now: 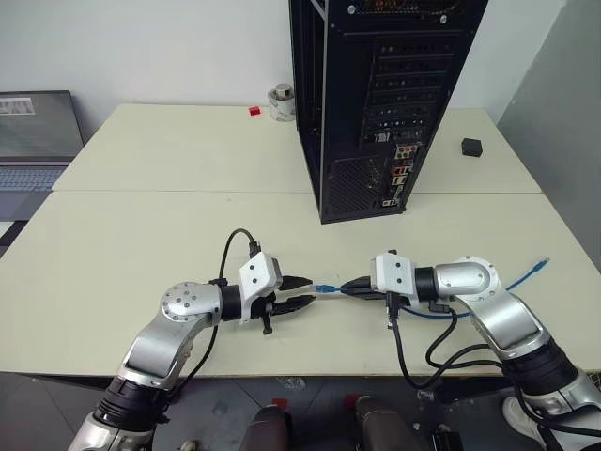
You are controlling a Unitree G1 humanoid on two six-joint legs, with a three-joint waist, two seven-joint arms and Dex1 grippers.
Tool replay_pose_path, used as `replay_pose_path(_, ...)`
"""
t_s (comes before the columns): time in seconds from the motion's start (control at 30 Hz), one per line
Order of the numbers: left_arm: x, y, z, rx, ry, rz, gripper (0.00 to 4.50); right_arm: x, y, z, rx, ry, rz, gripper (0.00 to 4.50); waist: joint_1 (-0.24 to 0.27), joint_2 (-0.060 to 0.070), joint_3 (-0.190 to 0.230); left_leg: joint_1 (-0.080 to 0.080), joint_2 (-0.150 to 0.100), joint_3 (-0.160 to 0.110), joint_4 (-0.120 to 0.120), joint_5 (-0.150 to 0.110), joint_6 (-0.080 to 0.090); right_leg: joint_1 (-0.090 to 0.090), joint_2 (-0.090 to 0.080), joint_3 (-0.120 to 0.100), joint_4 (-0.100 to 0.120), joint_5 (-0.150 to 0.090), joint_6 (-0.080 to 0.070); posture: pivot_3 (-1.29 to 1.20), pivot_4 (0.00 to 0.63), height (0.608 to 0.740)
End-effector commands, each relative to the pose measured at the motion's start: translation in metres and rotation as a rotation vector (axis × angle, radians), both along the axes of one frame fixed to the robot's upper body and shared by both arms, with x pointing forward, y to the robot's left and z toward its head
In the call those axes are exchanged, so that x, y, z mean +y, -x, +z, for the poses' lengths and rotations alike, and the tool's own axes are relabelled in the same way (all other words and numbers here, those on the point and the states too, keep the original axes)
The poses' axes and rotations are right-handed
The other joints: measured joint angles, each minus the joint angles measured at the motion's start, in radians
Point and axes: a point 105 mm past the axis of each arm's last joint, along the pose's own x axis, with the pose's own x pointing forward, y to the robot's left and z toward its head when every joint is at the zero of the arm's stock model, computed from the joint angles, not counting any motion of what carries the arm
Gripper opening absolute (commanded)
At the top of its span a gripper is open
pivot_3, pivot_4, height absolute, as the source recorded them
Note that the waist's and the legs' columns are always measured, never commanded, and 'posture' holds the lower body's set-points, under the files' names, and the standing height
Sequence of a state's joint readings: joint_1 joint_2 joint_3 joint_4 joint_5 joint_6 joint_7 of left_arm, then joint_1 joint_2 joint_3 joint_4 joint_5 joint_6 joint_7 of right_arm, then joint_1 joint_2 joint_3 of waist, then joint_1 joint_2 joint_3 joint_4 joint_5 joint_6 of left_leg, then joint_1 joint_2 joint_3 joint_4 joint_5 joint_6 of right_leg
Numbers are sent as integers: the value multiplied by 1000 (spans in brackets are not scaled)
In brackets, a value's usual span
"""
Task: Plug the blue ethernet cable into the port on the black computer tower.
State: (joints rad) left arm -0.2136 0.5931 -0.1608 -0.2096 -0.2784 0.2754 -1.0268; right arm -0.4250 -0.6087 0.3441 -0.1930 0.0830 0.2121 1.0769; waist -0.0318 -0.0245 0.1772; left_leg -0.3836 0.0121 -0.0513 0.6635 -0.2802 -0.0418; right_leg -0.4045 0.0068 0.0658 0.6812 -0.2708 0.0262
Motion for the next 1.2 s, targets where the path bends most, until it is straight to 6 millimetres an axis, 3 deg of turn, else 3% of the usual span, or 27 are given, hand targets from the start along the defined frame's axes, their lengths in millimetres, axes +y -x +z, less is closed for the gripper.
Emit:
replay_pose_path(0.03, -5, 6, 8, -44, -4, -51, 1585, 5, 2, 9, -51, 9, 37, 0, 0, 0, 0, 0, 0, 0, 0, 0, 0, 0, 0, 0, 0, 0, 0, 0, 150, 740)
replay_pose_path(0.4, -8, 7, 5, -67, -15, -76, 1585, 6, 1, 8, -58, 11, 42, 0, 0, 0, 0, 0, 0, 0, 0, 0, 0, 0, 0, 0, 0, 0, 0, 0, 150, 740)
replay_pose_path(0.63, -7, 2, 3, -86, -35, -61, 258, 8, 1, 10, -65, 1, 46, 0, 0, 0, 0, 0, 0, 0, 0, 0, 0, 0, 0, 0, 0, 0, 0, 0, 150, 740)
replay_pose_path(0.9, -7, 2, 0, -112, -57, -64, 260, 10, 4, 16, -41, -36, 67, 0, 0, 0, 0, 0, 0, 0, 0, 0, 0, 0, 0, 0, 0, 0, 0, 0, 150, 740)
replay_pose_path(1.03, -9, 3, 4, -154, -54, -81, 260, 8, 6, 26, -12, -61, 94, 933, -1, 0, 0, 0, 0, 0, 0, 0, 0, 0, 0, 0, 0, 0, 0, 0, 150, 740)
replay_pose_path(1.2, -12, 9, 5, -293, -76, -123, 260, -11, 8, 44, 58, -56, 90, 2269, 2, 0, 0, 0, -1, 0, 0, 0, 0, 0, -1, 0, 0, 0, 0, 0, 150, 740)
